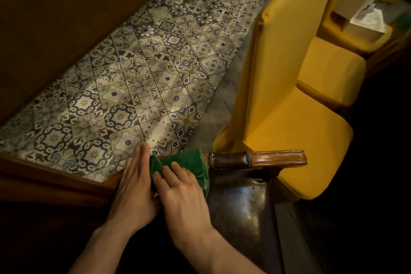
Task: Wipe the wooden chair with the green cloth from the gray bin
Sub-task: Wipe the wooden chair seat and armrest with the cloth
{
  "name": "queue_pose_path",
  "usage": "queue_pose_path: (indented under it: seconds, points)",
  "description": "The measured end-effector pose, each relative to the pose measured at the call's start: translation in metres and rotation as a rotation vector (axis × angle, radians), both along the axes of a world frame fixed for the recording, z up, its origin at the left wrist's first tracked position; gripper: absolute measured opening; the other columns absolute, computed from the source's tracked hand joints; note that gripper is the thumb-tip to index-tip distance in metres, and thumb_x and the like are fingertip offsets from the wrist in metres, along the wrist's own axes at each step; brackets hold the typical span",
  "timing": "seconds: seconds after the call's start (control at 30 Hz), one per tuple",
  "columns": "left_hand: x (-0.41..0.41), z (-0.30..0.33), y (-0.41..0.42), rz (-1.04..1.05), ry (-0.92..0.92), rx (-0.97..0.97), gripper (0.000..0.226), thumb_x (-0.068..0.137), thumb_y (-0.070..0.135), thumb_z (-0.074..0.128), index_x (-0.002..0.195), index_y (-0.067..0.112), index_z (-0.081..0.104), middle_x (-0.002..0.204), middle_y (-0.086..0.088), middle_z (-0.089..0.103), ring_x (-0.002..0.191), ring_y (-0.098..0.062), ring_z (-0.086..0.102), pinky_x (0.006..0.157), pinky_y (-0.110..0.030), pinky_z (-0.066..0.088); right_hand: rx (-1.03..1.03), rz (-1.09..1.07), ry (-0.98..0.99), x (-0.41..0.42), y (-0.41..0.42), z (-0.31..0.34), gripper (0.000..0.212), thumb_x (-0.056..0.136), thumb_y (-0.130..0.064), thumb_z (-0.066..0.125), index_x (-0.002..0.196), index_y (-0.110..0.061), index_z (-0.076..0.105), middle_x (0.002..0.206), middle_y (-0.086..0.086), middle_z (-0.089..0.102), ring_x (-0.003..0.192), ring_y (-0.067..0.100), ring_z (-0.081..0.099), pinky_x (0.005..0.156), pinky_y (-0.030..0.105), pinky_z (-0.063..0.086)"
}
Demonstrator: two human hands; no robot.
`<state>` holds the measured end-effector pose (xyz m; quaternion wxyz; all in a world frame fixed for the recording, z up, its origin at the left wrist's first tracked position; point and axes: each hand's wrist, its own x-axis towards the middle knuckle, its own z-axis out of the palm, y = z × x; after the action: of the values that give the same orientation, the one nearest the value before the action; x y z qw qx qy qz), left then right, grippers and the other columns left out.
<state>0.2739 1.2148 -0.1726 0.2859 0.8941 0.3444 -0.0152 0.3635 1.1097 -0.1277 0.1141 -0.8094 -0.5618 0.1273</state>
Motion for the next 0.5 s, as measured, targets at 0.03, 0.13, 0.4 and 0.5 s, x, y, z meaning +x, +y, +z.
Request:
queue_pose_path:
  seconds: [0.03,0.13,0.4,0.5]
  points:
    - [0.000,0.005,0.002,-0.006,-0.009,-0.056,0.118,0.079,0.010,0.066,0.151,0.028,-0.025,0.166,0.000,-0.018,0.144,0.002,-0.030,0.119,-0.022,-0.014,0.007,-0.005,0.138,0.003,-0.002,0.004,0.041,0.093,-0.014,0.052,0.132,-0.013,0.063,0.131,0.010,0.067,0.130,0.033,0.055,0.108,0.042,0.045]
    - [-0.003,0.028,0.005,-0.046,-0.010,-0.179,0.129,0.068,0.013,0.071,0.150,0.044,-0.024,0.163,0.013,-0.019,0.149,-0.002,-0.019,0.125,-0.032,0.000,0.073,-0.079,0.458,0.016,-0.016,0.019,0.052,0.084,0.000,0.058,0.133,-0.018,0.064,0.126,0.005,0.069,0.118,0.027,0.060,0.101,0.037,0.048]
    - [-0.007,0.117,-0.037,-0.280,-0.019,-0.255,0.090,0.063,0.073,0.071,0.141,0.066,0.025,0.150,0.034,0.035,0.139,0.008,0.032,0.116,-0.030,0.033,0.077,-0.252,0.965,0.061,-0.076,0.087,0.031,0.090,-0.001,0.067,0.105,-0.027,0.055,0.103,-0.004,0.070,0.098,0.006,0.065,0.091,0.040,0.056]
    - [0.004,0.155,-0.052,-0.256,-0.091,-0.228,0.043,0.076,0.067,0.065,0.115,0.056,0.052,0.111,0.032,0.064,0.104,0.012,0.057,0.092,-0.032,0.052,0.035,-0.209,1.018,0.075,-0.097,0.124,0.026,0.090,-0.008,0.070,0.104,-0.021,0.053,0.095,-0.004,0.066,0.086,0.007,0.062,0.079,0.038,0.056]
